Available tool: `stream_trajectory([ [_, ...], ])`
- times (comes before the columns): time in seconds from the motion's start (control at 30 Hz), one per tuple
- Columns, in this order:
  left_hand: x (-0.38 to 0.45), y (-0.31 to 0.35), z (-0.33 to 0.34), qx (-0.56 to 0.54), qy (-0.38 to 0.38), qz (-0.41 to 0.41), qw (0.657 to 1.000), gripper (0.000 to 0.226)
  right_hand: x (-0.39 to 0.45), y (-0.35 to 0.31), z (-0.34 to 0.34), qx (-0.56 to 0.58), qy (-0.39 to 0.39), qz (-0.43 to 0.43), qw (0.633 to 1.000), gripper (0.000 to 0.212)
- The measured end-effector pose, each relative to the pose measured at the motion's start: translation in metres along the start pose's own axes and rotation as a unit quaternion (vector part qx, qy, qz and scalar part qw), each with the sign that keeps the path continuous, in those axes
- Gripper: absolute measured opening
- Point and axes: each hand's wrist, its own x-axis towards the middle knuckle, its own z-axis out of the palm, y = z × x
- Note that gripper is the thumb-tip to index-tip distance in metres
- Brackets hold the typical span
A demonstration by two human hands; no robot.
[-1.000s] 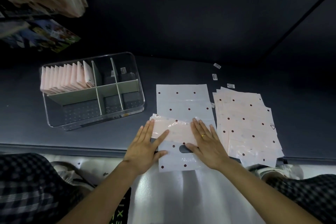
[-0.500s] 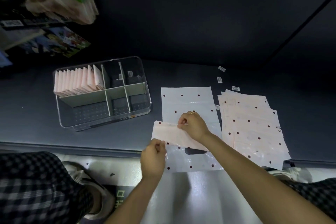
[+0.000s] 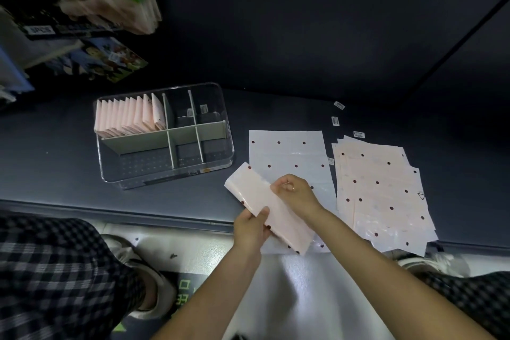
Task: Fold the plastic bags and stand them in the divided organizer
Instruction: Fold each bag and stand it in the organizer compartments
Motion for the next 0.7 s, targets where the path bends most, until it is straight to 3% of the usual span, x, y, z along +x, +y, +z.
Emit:
stream_trajectory([
  [0.13,-0.006,0.012,-0.002,0.076,-0.061,0.039,0.995,0.021,-0.024,-0.007,-0.011,-0.027,-0.055,-0.004,0.998,0.042],
  [0.23,-0.011,0.020,-0.002,0.148,-0.105,0.056,0.982,0.025,-0.046,-0.014,-0.016,0.011,-0.116,0.023,0.993,0.047],
  [0.43,-0.021,0.045,-0.007,0.203,-0.147,0.057,0.966,0.022,-0.074,-0.028,-0.028,0.096,-0.104,-0.012,0.990,0.022],
  [0.7,-0.037,0.080,-0.020,0.236,-0.197,0.106,0.946,0.010,-0.092,-0.042,-0.043,0.114,-0.045,-0.071,0.990,0.011],
])
